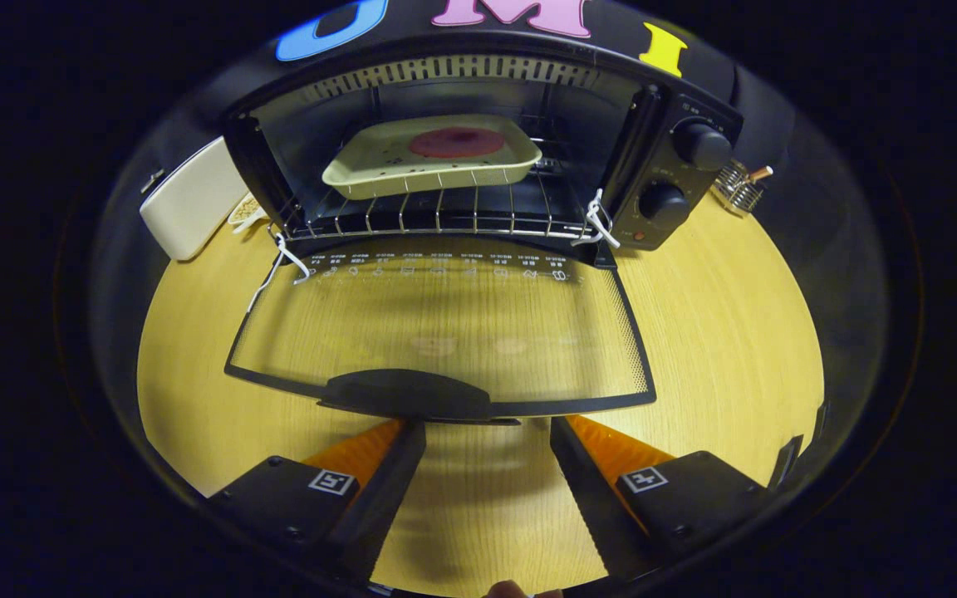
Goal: Open the toaster oven, put the food inside, and close the toaster oven door.
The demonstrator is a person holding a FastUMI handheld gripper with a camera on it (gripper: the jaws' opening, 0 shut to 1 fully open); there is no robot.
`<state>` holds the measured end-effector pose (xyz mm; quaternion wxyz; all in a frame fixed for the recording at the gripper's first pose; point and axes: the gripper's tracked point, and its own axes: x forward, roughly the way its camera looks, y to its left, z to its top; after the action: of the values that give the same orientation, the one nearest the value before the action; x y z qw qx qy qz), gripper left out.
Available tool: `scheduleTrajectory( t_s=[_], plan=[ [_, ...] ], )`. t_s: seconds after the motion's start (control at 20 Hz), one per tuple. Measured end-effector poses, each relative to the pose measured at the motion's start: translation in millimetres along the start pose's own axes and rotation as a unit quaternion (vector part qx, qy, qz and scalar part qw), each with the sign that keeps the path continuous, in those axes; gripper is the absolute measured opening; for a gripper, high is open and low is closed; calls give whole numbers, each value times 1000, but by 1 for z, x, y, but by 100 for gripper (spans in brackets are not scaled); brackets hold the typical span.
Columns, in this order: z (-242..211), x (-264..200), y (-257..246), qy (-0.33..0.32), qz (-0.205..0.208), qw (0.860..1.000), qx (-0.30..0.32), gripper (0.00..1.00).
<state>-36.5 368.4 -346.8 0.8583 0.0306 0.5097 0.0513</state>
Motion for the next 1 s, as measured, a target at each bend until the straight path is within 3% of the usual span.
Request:
scheduleTrajectory(
  t_s=[0.25, 0.7, 1.0],
  plan=[
    [12, -15, 13, -50, 1, 998, -41, 99],
    [31, -44, 12, -106, 22, 994, -14, 99],
    [70, -71, 6, -168, 18, 986, -4, 100]
  ],
)
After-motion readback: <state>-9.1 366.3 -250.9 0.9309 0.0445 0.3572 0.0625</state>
